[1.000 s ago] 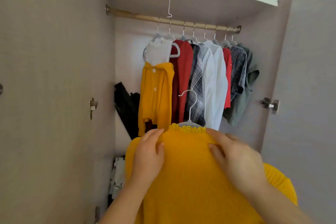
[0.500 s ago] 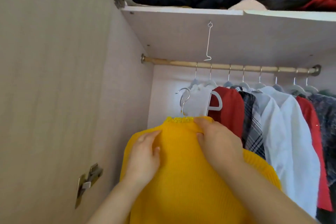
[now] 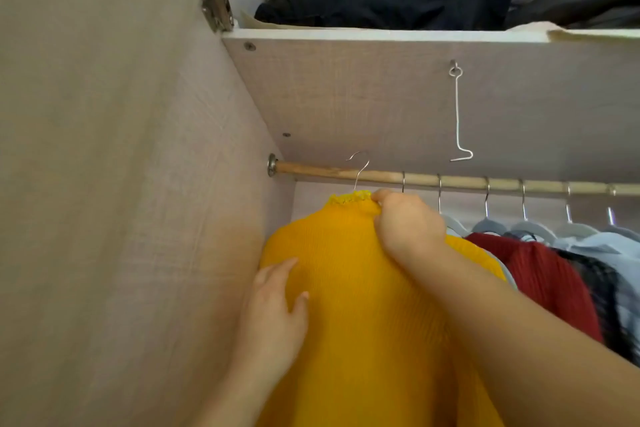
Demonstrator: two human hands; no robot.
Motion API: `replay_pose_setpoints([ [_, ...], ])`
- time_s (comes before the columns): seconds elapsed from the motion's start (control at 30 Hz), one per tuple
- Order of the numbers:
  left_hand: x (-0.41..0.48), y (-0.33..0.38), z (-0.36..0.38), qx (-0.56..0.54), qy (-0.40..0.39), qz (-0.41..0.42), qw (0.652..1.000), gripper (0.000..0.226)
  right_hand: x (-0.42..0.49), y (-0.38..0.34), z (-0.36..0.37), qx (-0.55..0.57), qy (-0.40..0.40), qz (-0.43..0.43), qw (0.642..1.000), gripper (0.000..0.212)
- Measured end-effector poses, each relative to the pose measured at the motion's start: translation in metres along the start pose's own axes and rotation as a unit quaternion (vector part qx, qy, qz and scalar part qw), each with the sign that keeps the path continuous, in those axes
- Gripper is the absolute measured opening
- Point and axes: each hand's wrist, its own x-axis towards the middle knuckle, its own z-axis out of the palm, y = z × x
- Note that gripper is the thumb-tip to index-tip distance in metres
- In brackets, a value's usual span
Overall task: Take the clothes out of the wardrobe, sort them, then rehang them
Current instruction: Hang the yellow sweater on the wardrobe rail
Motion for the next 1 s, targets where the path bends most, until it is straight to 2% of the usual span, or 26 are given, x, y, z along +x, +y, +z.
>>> replay_pose_setpoints([
  [0.23,0.024,-0.023,0.023,0.014,0.016,0.018,1.000,0.049,0.050,0.020,0.036,0.025,0.008,0.004,1.000,0.047],
  [0.53,0.031,-0.044,0.045,0.030,0.019,0.012,0.999,0.048,0.057,0.052,0.076,0.028,-0.010,-0.083,0.996,0.042],
  [0.7,0.024,-0.051,0.057,0.047,0.005,0.006,0.999,0.048,0.058,0.063,0.086,0.026,0.012,-0.108,0.994,0.042],
  [1.0,0.001,-0.053,0.066,0.067,-0.033,-0.022,0.997,0.050,0.034,0.076,0.097,-0.030,0.005,-0.164,0.986,0.059],
])
